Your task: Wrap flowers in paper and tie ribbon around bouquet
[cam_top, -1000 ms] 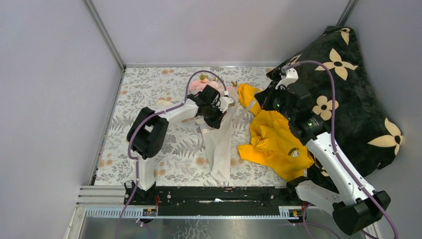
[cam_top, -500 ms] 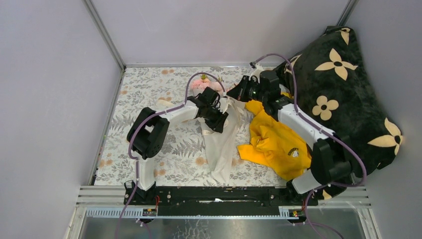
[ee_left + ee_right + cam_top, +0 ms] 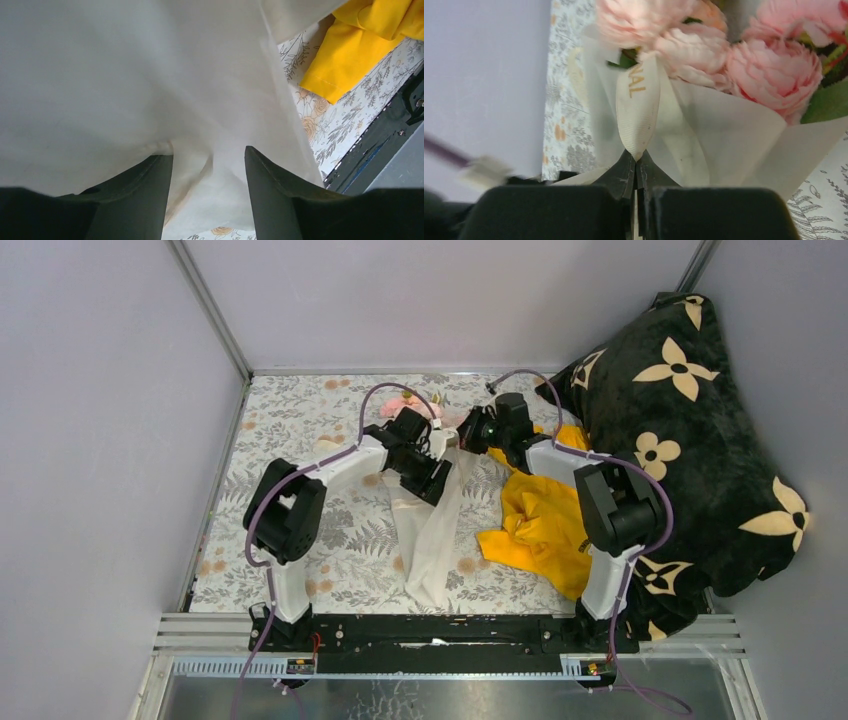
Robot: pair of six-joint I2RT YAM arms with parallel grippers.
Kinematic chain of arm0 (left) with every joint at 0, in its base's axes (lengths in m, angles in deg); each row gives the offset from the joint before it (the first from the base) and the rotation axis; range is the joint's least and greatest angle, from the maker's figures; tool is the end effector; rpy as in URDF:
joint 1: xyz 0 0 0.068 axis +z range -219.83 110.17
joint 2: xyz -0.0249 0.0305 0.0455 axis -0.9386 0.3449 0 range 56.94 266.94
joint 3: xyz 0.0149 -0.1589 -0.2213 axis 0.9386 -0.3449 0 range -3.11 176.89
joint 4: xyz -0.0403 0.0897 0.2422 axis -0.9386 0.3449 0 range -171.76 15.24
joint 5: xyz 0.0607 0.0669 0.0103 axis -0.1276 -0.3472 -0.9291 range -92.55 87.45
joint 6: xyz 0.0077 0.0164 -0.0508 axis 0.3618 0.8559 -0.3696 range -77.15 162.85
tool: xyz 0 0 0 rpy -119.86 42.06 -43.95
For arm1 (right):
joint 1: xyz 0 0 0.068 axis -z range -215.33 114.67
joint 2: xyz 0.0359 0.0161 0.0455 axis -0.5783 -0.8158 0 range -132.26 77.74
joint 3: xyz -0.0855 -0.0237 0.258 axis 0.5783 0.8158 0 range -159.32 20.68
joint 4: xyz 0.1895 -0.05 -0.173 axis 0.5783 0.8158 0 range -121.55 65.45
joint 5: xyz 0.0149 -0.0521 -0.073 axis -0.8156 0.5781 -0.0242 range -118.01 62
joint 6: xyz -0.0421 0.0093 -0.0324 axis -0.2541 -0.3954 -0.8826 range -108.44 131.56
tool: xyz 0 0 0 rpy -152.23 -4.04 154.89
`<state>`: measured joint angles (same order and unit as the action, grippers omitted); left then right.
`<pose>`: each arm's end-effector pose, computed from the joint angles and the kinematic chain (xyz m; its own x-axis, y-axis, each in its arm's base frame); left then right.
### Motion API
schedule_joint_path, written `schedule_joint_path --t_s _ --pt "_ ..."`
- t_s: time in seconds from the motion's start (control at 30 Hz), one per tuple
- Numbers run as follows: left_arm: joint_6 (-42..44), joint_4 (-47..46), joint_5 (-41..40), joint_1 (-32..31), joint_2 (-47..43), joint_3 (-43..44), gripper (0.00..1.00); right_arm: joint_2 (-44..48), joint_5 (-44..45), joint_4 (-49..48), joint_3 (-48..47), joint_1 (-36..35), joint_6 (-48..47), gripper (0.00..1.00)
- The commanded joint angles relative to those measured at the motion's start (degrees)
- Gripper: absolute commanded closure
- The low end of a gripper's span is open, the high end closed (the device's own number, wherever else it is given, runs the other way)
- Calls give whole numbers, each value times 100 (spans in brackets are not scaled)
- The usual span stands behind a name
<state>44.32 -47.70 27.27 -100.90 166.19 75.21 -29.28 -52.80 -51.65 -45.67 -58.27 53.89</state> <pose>0.3269 -0.2177 0.1933 -0.7598 0.4839 -0.4341 0.6476 0.6225 -0.4395 0.3826 0.1781 0.2144 -0.7210 0.3586 -0.5930 -0.3110 0.5973 0.7393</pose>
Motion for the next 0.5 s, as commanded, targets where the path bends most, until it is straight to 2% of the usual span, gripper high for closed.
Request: schedule_joint_path --t_s 0.0,0.23,0.33,0.47 --pt "70 -72 -63 18 -275 165 38 -337 -212 247 -238 -31 -193 100" --pt "451 403 -696 16 -485 329 37 -295 -200 606 -12 -18 -570 100" --pt "714 727 -668 21 -667 576 37 -309 -114 857 3 -18 -795 100" --pt "1321 1375 -551 13 -753 937 23 -300 54 1093 77 -18 -1029 100"
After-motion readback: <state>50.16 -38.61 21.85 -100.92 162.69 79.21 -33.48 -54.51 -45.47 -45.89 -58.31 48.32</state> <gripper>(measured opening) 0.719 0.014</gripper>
